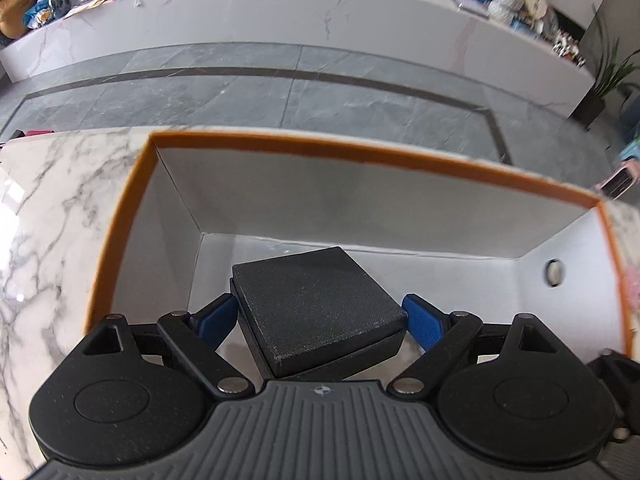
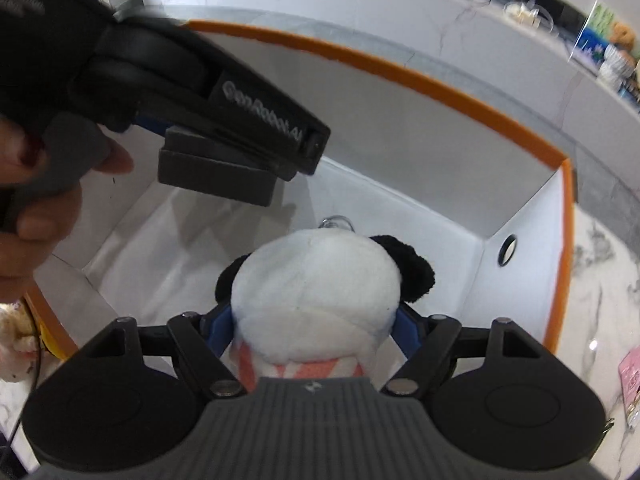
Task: Organize objects
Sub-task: 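Carry both items into the orange box and open both tools to release them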
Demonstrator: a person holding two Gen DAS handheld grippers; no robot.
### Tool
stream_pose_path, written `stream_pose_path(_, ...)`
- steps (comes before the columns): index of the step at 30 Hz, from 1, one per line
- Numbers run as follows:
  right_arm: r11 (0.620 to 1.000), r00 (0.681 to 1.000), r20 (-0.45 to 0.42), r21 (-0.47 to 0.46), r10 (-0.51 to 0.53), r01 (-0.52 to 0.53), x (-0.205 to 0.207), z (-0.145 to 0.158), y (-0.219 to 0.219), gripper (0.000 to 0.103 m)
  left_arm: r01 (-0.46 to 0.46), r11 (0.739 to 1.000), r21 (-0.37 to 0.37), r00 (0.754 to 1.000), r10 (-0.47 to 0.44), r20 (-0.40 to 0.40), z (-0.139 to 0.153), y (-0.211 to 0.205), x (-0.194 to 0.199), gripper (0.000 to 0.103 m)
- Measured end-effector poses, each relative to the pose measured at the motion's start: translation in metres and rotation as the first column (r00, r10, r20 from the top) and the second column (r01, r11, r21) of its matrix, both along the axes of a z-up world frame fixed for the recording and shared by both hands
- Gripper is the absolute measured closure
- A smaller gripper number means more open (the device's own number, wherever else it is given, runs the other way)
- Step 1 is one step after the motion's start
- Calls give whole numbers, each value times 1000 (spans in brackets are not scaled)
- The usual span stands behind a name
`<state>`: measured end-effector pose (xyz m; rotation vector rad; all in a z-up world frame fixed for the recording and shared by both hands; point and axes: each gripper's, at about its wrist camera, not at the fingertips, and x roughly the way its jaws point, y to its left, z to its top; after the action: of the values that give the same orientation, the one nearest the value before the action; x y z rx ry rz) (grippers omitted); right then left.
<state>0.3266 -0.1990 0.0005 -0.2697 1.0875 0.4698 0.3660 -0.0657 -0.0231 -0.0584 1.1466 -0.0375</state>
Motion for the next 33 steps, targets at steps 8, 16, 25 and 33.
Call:
stream_pose_path(8, 997, 994, -113, -72, -4, -4, 11, -9, 3, 24, 3, 1000, 6, 997, -2, -77, -21, 1, 1, 4)
stream_pose_path(16, 997, 988, -148, -61, -50, 41, 21, -8, -3, 17, 37, 999, 22, 998, -35, -48, -17, -2, -5, 6)
stream_pose_path(25, 1000, 998, -54, -19, -9, 8, 9, 20, -6, 12, 34, 999, 11, 999, -35, 23, 11, -4, -12, 6)
stream_pose_path(33, 1000, 1000, 19, -17, -12, 12, -16, 65, -6, 9, 36, 999, 13, 996, -37, 83, 51, -3, -38, 6)
